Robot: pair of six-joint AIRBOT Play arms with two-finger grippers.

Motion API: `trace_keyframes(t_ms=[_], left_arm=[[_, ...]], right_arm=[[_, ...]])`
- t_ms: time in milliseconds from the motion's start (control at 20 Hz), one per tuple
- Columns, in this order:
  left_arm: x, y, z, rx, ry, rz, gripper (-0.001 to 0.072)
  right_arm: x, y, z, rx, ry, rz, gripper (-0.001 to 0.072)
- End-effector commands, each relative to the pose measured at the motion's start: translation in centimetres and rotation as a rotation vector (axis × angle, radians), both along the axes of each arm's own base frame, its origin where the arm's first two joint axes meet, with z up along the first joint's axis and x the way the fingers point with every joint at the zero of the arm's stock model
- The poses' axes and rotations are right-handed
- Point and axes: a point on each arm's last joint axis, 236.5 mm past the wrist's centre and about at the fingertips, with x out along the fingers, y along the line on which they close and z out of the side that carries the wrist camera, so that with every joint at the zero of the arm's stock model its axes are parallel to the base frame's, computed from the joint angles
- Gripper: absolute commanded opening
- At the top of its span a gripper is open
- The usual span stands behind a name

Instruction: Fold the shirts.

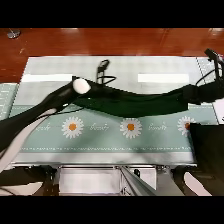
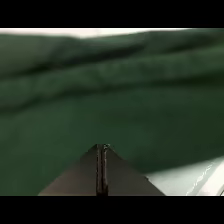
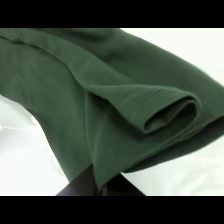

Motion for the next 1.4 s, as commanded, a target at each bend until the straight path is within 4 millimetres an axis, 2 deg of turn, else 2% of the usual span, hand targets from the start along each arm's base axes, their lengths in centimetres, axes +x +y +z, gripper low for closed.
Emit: trace_keyframes(t_ms=[0,100,200,300,350,400,450,550,650,750,850,900,1000,1100,1150,1250,1350], left_arm=[[-1.2,-6.6,-3.0,-0.002,0.116,-0.111,0.0031],[-3.9,-9.2,-4.8,0.016,0.189,-0.181,0.0031],[-7.2,-11.3,-6.7,0.040,0.256,-0.232,0.0031],[-10.5,-13.1,-7.2,0.039,0.289,-0.284,0.0032],[-11.6,-13.7,-7.0,0.039,0.283,-0.307,0.0032],[-11.9,-14.2,-6.4,0.031,0.271,-0.321,0.0032],[-11.4,-14.4,-5.7,0.019,0.259,-0.320,0.0032],[-8.4,-13.2,-3.5,-0.009,0.225,-0.309,0.0032],[-4.0,-9.3,-1.2,-0.010,0.210,-0.258,0.0031],[0.4,-2.8,1.5,0.013,0.204,-0.199,0.0032],[3.7,5.3,4.3,0.074,0.182,-0.133,0.0032],[5.0,10.4,5.7,0.139,0.153,-0.075,0.0032],[6.3,19.4,8.8,0.211,0.084,0.082,0.0031],[5.5,25.6,12.3,0.191,-0.007,0.263,0.0032],[4.5,27.7,13.6,0.179,-0.056,0.338,0.0032],[0.6,29.6,14.6,0.165,-0.128,0.427,0.0032],[-3.7,29.2,13.5,0.146,-0.151,0.445,0.0033]], right_arm=[[-2.0,0.5,1.1,0.011,-0.043,-0.029,0.0016],[-2.0,0.6,1.3,0.017,-0.047,-0.032,0.0016],[-1.5,1.6,1.9,0.065,-0.071,-0.028,0.0016],[-0.8,2.6,2.8,0.116,-0.115,-0.022,0.0016],[-0.5,2.7,3.1,0.124,-0.128,-0.027,0.0016],[-0.3,2.8,3.2,0.131,-0.133,-0.028,0.0016],[-0.3,2.9,3.1,0.136,-0.130,-0.026,0.0017],[-0.4,3.3,3.4,0.153,-0.132,-0.015,0.0016],[-0.3,4.2,3.9,0.187,-0.143,0.002,0.0017],[-0.1,6.0,4.1,0.194,-0.155,0.052,0.0016],[0.5,8.5,4.4,0.203,-0.164,0.124,0.0017],[1.3,9.9,4.7,0.210,-0.175,0.152,0.0016],[3.3,12.9,5.2,0.228,-0.185,0.204,0.0017],[5.4,16.5,5.2,0.243,-0.175,0.272,0.0016],[6.3,18.5,5.0,0.260,-0.164,0.306,0.0017],[8.2,22.8,4.1,0.296,-0.139,0.366,0.0017],[10.0,26.7,2.5,0.322,-0.114,0.411,0.0017]])
